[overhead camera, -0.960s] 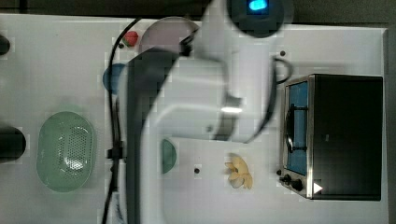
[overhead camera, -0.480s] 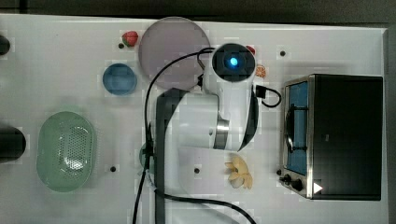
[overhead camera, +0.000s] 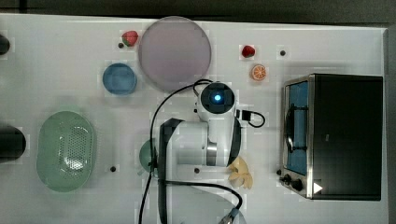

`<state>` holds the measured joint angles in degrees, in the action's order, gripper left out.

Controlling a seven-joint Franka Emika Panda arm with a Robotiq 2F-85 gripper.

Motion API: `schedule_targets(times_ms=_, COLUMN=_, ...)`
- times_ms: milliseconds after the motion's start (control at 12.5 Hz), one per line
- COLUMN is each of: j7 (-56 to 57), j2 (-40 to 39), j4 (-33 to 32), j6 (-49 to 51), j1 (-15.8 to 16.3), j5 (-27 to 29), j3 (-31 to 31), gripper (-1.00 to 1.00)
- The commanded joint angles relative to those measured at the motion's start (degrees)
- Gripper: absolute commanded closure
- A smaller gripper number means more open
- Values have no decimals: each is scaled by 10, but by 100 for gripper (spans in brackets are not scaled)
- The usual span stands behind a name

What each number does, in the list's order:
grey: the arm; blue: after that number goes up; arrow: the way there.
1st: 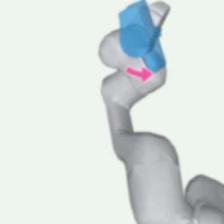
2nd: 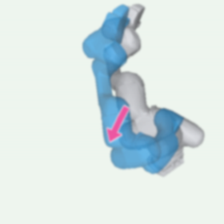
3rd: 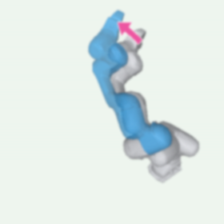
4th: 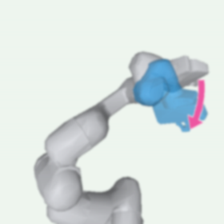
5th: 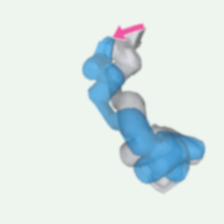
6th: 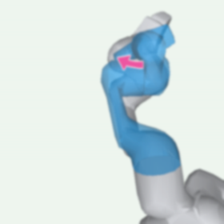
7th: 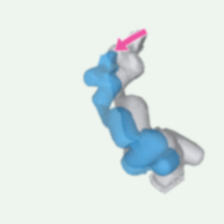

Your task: Pick Ketchup from oven and place it on table.

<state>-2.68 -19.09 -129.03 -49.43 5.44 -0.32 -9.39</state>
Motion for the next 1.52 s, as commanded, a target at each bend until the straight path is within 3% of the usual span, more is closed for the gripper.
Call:
schedule_targets(times_ms=80, j7=1, j2=13, j4=-3, j6=-32, j1=-2, j5=17, j3=15, gripper=-43)
schedule_targets(times_ms=240, j7=1, j2=16, j4=-2, j6=-40, j1=-1, j5=17, j3=15, gripper=-100)
schedule_targets(times_ms=560, j7=-34, j2=50, j4=49, j6=-9, j1=-2, j5=21, j3=10, gripper=-100)
schedule_targets(times_ms=720, j7=-34, j2=80, j4=90, j6=59, j1=-2, j5=21, j3=6, gripper=-100)
schedule_targets(times_ms=1040, j7=-34, j2=131, j4=271, j6=291, j1=-2, j5=19, j3=2, gripper=-100)
schedule_targets(times_ms=1280, j7=-34, j2=133, j4=378, j6=379, j1=-1, j5=18, j3=4, gripper=-100)
schedule_targets(times_ms=1520, j7=-34, j2=136, j4=394, j6=408, j1=-2, j5=18, j3=3, gripper=-100)
